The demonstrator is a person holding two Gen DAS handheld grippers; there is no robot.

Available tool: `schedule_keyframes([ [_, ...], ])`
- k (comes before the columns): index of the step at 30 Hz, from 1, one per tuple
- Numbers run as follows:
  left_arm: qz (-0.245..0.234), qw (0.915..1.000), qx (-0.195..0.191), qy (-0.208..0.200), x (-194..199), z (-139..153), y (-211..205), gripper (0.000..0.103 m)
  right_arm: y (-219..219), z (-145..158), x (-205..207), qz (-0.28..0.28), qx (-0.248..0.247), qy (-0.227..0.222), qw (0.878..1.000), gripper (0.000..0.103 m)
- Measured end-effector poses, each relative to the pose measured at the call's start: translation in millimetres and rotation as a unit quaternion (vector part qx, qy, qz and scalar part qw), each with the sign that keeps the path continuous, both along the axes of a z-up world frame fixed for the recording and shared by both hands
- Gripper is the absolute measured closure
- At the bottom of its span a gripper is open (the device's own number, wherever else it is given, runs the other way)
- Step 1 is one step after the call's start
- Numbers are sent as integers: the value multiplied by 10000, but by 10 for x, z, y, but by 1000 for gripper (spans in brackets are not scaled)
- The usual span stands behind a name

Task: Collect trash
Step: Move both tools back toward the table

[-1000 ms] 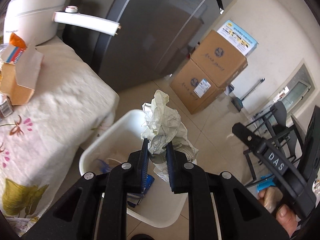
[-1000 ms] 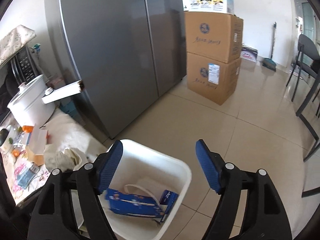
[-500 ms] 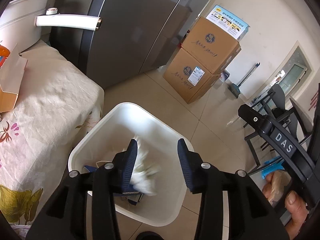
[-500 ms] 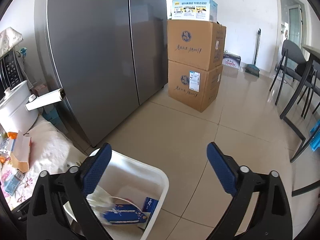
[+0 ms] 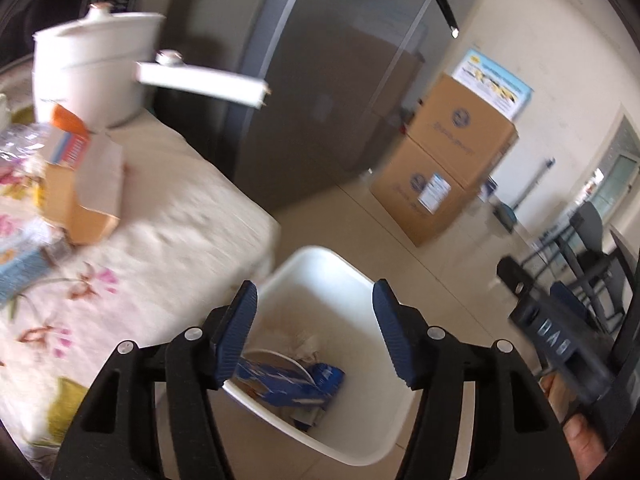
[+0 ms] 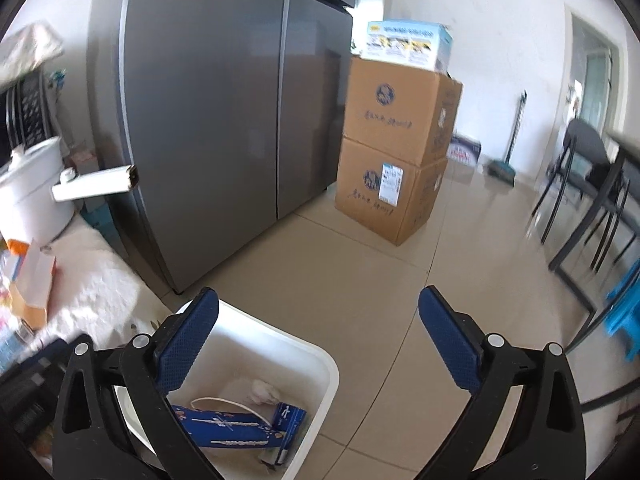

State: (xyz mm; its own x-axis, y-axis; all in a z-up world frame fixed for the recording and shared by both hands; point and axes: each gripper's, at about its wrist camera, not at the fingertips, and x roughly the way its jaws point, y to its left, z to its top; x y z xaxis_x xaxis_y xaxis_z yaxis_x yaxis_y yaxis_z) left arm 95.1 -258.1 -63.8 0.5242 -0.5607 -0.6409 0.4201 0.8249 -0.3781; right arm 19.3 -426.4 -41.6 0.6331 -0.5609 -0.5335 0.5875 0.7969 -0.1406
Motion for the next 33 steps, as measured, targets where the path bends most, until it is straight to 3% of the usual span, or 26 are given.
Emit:
schedule_keyframes([
  [13, 632, 9972, 317, -224, 78, 138, 459, 43, 609, 110, 187, 582, -572, -10, 9967, 7],
  [33, 1611, 9854, 508, -204, 153, 224, 1443, 39, 1445, 128, 570, 1443, -476, 14, 9884, 7],
])
